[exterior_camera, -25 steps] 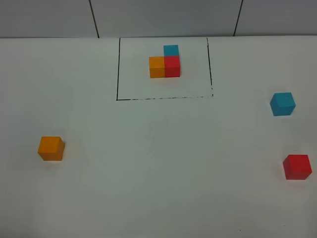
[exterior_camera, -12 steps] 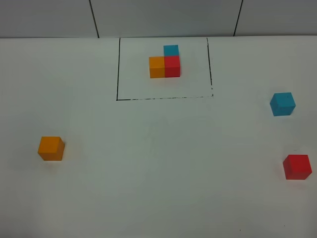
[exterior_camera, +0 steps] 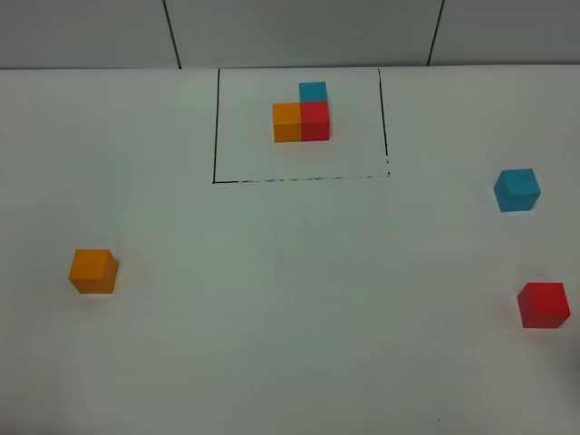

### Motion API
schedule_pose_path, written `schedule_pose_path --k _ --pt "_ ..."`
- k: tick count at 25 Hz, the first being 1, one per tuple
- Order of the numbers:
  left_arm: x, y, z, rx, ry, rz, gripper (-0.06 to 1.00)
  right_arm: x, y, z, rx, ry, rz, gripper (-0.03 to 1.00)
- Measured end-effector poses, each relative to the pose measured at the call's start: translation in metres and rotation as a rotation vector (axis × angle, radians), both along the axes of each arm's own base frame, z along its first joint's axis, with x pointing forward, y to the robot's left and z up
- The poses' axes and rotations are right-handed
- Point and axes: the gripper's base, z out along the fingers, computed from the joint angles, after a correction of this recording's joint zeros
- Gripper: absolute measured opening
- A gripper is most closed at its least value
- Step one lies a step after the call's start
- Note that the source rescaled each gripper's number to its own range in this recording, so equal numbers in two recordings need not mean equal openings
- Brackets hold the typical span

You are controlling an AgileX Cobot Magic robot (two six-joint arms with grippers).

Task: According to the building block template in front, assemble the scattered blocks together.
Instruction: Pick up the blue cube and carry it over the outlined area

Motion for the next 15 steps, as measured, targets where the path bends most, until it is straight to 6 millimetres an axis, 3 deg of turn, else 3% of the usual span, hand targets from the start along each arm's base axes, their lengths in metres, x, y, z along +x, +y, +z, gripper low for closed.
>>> schedule_pose_path --k 3,6,9,15 --pt "0.0 0.0 0.0 0.0 0.0 0.0 0.64 0.056 -0.001 -0.014 -0.017 0.14 0.023 0.98" --pt "0.0 0.0 0.0 0.0 0.0 0.0 0.64 0.106 -0.002 -0.042 -0.042 0.262 0.064 0.97" --pt "0.0 0.0 0.0 -0.001 0.0 0.001 0.64 0.14 -0.002 -0.063 -0.049 0.319 0.081 0.97" --pt "0.0 0.0 0.0 -0.001 0.0 0.001 0.64 0.187 -0.003 -0.084 -0.053 0.331 0.086 0.97"
